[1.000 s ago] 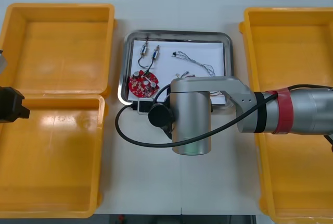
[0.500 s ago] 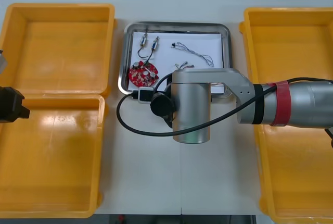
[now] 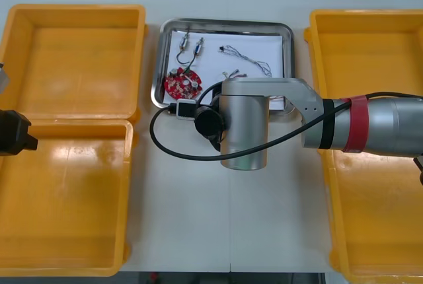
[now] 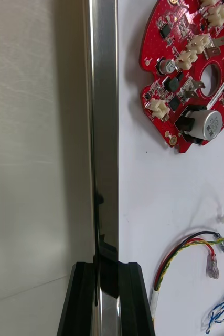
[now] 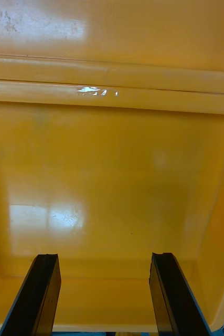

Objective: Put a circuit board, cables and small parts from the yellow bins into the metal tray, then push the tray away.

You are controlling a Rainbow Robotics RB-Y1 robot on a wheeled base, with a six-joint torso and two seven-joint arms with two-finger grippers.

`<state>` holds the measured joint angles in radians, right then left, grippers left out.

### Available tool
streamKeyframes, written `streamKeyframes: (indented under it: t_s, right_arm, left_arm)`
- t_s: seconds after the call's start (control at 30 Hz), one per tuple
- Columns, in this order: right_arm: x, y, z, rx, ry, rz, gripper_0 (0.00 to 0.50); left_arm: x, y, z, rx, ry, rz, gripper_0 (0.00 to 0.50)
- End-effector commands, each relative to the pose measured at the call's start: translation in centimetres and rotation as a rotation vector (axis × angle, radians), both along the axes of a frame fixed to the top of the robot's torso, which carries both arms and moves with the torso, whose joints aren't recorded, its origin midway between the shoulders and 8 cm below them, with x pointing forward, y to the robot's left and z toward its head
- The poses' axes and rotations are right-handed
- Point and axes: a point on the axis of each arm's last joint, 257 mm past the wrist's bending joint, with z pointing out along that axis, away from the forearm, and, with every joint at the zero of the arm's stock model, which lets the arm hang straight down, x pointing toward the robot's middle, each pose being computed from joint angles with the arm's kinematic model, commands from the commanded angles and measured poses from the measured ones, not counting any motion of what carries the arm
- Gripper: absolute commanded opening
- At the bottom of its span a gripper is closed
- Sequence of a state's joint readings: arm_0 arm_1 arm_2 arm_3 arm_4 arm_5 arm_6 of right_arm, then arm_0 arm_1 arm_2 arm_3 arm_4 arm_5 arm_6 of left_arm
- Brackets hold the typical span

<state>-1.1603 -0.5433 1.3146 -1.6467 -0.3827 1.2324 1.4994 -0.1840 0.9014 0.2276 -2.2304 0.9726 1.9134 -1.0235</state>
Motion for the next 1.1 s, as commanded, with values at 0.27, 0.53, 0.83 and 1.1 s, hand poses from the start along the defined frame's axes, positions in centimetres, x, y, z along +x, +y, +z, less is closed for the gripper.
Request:
streamKeyframes:
  t_s: [0.27,0.53,0.83,1.1]
  right_arm:
    - [4.2,0.0,3.8,0.048,-0.096,0.026,0.000]
    - [5.1,0.1,4.4,0.060,-0.111,0.034,0.000]
    - [5.7,0.2,5.1,0.071,-0.126,0.060,0.000]
    - [6.2,0.0,5.1,0.076,-0.130,0.067,0.000]
  left_arm:
    - [-0.2,1.7,1.5,0.090,-0.027,-0.053,0.500]
    - [-0.2,1.7,1.5,0.090,-0.027,-0.053,0.500]
    - [-0.2,1.7,1.5,0.090,-0.027,-0.053,0.500]
    - [-0.2,1.7,1.5,0.090,-0.027,-0.053,0.500]
